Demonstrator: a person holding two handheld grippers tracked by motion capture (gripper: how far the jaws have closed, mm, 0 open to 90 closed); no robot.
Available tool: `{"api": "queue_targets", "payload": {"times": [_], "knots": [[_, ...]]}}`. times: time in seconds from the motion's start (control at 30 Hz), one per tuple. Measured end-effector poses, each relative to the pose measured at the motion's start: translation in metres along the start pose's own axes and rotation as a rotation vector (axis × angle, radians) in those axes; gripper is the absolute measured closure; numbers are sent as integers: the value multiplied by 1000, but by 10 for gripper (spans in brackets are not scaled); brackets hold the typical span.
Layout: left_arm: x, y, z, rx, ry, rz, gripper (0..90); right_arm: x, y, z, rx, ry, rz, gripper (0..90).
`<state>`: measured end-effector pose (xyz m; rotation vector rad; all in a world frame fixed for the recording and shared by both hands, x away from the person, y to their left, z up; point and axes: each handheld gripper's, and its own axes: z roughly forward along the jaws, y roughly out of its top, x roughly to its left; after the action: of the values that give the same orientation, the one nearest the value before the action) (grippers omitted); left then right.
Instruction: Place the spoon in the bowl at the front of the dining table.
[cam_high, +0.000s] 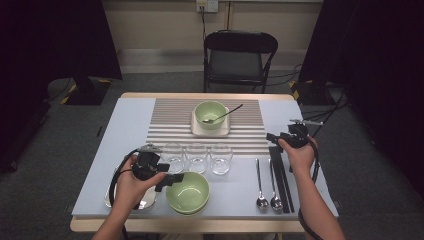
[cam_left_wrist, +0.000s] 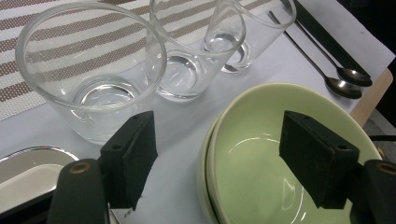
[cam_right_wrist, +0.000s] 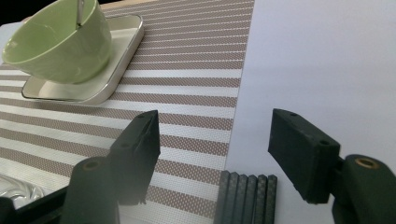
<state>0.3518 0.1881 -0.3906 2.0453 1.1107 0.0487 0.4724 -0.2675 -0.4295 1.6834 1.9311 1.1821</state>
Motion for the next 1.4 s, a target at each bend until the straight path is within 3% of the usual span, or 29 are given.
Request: {"api": "queue_targets", "payload": {"times": [0.2, 0.77, 1.3, 1.4], "knots": [[0, 0, 0, 0, 3, 2, 273, -5, -5, 0, 12, -7, 15, 366], [1, 0, 0, 0, 4, -2, 273, -11, -13, 0, 39, -35, -6, 453], [0, 0, 0, 1, 7, 5, 274, -17, -19, -4, 71, -75, -49, 568], [0, 0, 0, 1, 9, 5, 274, -17, -19, -4, 86, -96, -84, 591]]}}
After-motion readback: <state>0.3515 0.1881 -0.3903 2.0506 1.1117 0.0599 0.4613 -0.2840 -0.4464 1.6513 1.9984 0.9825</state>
